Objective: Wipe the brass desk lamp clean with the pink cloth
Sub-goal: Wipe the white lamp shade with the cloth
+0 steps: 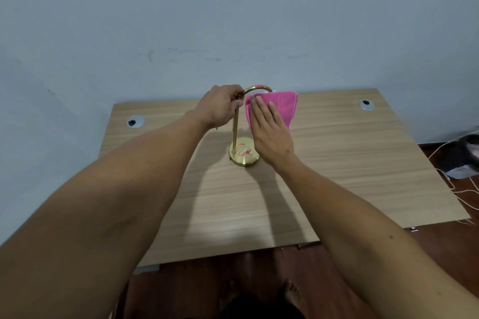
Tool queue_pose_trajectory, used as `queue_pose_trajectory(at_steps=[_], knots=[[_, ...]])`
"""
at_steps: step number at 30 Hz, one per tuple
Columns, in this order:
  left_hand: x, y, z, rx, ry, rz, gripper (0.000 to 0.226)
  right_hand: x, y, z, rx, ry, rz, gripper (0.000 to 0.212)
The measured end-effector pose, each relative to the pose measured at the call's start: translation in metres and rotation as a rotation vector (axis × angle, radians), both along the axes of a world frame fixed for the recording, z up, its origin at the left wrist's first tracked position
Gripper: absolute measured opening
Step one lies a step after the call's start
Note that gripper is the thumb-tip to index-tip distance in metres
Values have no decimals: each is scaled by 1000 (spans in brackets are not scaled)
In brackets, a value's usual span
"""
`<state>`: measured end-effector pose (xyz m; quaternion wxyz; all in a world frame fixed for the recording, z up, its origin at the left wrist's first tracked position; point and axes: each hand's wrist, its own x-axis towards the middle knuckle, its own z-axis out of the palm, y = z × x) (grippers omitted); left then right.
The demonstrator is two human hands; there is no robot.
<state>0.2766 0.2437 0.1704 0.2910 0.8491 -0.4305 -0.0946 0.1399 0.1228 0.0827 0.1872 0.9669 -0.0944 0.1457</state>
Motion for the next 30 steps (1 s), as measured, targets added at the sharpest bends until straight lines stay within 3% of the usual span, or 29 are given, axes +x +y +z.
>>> queue_pose_trajectory(at_steps=[5, 15, 17, 21, 23, 26, 28, 30], knots=[[-1, 0, 1, 25, 4, -2, 14, -32, -7, -24, -68, 140, 87, 64], [0, 1, -1, 33, 22, 12, 13, -77, -31, -42, 200, 122, 61, 74], [2, 1, 0, 27, 30, 22, 12, -83, -40, -42, 381, 40, -14, 78], [0, 2, -2, 21, 21, 25, 11, -69, -47, -19, 1258, -348, -700, 34], [-2, 1, -3, 25, 21, 25, 10, -53, -53, -4, 1477, -543, -868, 33], [-2, 1, -1, 22, 30, 38, 10, -34, -49, 20, 1582, -789, -825, 34], [-2, 0, -1, 16, 27, 41, 10, -25, -33, 32, 1606, -912, -637, 27], [-3, -2, -1, 13, 26, 38, 9, -18, -12, 32, 1510, -871, -400, 36]])
